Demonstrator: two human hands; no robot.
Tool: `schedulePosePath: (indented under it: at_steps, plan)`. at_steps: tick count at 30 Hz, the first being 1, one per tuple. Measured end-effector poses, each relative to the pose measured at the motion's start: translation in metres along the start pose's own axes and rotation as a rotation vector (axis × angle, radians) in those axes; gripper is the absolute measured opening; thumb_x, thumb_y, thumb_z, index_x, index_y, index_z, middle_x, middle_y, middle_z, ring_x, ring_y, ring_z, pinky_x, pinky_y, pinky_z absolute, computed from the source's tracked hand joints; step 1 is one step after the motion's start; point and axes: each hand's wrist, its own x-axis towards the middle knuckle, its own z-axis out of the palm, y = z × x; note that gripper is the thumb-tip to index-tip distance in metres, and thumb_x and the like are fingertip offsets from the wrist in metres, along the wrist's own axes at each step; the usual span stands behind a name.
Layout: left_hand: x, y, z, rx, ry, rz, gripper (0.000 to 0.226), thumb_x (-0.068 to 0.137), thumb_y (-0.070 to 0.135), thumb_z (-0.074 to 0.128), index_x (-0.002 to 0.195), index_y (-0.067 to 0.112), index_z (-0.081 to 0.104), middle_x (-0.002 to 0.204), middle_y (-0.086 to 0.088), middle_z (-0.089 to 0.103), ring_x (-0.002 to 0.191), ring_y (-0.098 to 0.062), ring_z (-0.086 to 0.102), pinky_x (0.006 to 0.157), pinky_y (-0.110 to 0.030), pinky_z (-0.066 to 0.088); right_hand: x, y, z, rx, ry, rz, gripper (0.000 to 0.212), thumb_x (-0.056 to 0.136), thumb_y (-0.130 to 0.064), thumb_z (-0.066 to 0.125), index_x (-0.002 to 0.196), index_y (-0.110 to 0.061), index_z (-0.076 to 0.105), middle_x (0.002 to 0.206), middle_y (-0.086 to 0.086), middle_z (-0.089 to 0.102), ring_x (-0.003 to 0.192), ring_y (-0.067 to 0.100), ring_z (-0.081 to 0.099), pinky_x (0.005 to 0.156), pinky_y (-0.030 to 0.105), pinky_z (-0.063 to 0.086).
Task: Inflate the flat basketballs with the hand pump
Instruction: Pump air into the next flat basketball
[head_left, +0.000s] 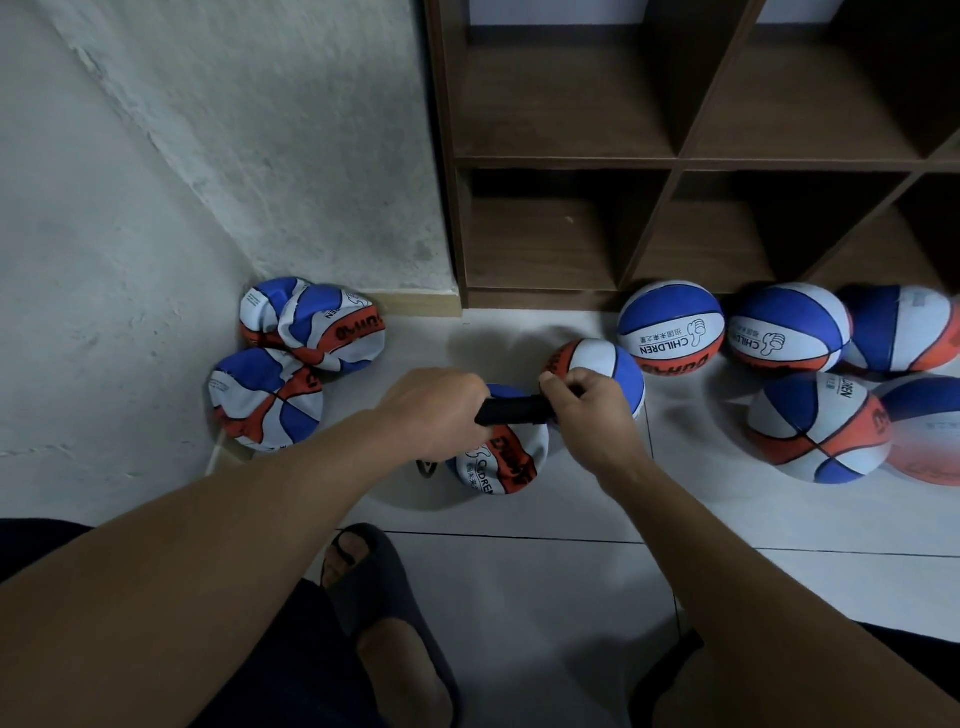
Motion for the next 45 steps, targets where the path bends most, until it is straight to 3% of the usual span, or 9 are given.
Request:
schedulePosePath:
  at_steps: [3, 6, 10, 17, 24, 30, 34, 38, 45]
  plan:
    - [0.000, -0.009, -0.004, 0.000, 0.004, -0.040, 0.017, 0.088, 0.027, 0.068, 0.073, 0.025, 0.061, 0.066, 0.003, 0.064, 0.056, -0.016, 0.063, 0.050, -0.026, 0.040, 0.013, 0.004, -0.024, 0.027, 0.047, 0.052, 0.043, 0.102, -0.038, 0.068, 0.073, -0.009, 0.055, 0.049, -0.006, 0.046, 0.042, 0.007, 0.042, 0.047, 0.023, 0.038]
    - [0.000, -0.024, -0.007, -0.004, -0.020, -0.110, 0.022, 0.088, 0.028, 0.067, 0.068, 0.022, 0.061, 0.064, 0.001, 0.063, 0.053, -0.016, 0.059, 0.048, -0.026, 0.036, 0.025, 0.018, -0.049, 0.057, 0.132, 0.071, 0.045, 0.101, -0.036, 0.069, 0.084, 0.004, 0.056, 0.059, 0.005, 0.045, 0.053, 0.017, 0.042, 0.060, 0.033, 0.037]
    - [0.001, -0.016, -0.002, -0.026, -0.100, -0.101, 0.020, 0.090, 0.026, 0.068, 0.071, 0.023, 0.061, 0.063, 0.001, 0.060, 0.052, -0.018, 0.057, 0.049, -0.027, 0.038, 0.020, 0.024, -0.042, 0.047, 0.175, 0.113, 0.042, 0.102, -0.035, 0.065, 0.092, 0.006, 0.058, 0.068, 0.010, 0.048, 0.062, 0.023, 0.046, 0.060, 0.037, 0.039]
    - [0.001, 0.000, 0.000, -0.010, -0.079, -0.078, 0.023, 0.090, 0.022, 0.066, 0.069, 0.023, 0.057, 0.061, 0.000, 0.058, 0.053, -0.020, 0.056, 0.050, -0.028, 0.038, -0.012, 0.005, 0.006, -0.003, 0.115, -0.004, 0.038, 0.108, -0.034, 0.058, 0.081, -0.008, 0.059, 0.059, -0.002, 0.051, 0.049, 0.008, 0.042, 0.048, 0.022, 0.036]
    - [0.000, 0.004, 0.001, 0.024, -0.090, -0.044, 0.022, 0.086, 0.021, 0.067, 0.067, 0.023, 0.055, 0.062, -0.001, 0.059, 0.054, -0.021, 0.056, 0.050, -0.030, 0.039, -0.018, 0.007, 0.022, 0.045, 0.048, -0.005, 0.041, 0.111, -0.039, 0.053, 0.082, -0.010, 0.057, 0.060, -0.002, 0.047, 0.051, 0.007, 0.038, 0.055, 0.033, 0.038]
    - [0.000, 0.000, -0.001, -0.004, -0.094, -0.023, 0.025, 0.086, 0.025, 0.069, 0.065, 0.024, 0.056, 0.059, 0.002, 0.057, 0.051, -0.019, 0.055, 0.050, -0.029, 0.038, -0.014, 0.008, 0.014, 0.037, 0.013, 0.011, 0.040, 0.109, -0.040, 0.057, 0.081, -0.011, 0.060, 0.052, -0.011, 0.050, 0.045, 0.003, 0.042, 0.046, 0.020, 0.038]
    - [0.000, -0.017, -0.012, -0.021, -0.066, -0.083, 0.025, 0.086, 0.026, 0.069, 0.064, 0.022, 0.057, 0.059, 0.002, 0.057, 0.050, -0.018, 0.054, 0.049, -0.028, 0.037, 0.010, 0.011, -0.023, 0.053, 0.146, 0.073, 0.041, 0.104, -0.037, 0.064, 0.075, -0.010, 0.055, 0.056, -0.001, 0.047, 0.049, 0.011, 0.042, 0.054, 0.028, 0.037]
    - [0.001, -0.023, -0.014, -0.024, -0.076, -0.112, 0.023, 0.087, 0.030, 0.067, 0.067, 0.019, 0.062, 0.063, -0.002, 0.061, 0.052, -0.019, 0.056, 0.051, -0.031, 0.041, 0.022, 0.018, -0.052, 0.144, 0.237, 0.108, 0.040, 0.103, -0.037, 0.065, 0.084, -0.003, 0.059, 0.066, 0.007, 0.047, 0.058, 0.019, 0.042, 0.060, 0.034, 0.037]
    - [0.002, 0.001, -0.012, 0.045, -0.037, -0.056, 0.023, 0.088, 0.022, 0.069, 0.068, 0.023, 0.058, 0.062, 0.001, 0.060, 0.052, -0.018, 0.058, 0.047, -0.026, 0.036, -0.012, 0.002, -0.002, 0.034, 0.207, 0.032, 0.041, 0.109, -0.035, 0.054, 0.077, -0.010, 0.054, 0.060, 0.001, 0.052, 0.057, 0.018, 0.046, 0.057, 0.035, 0.039]
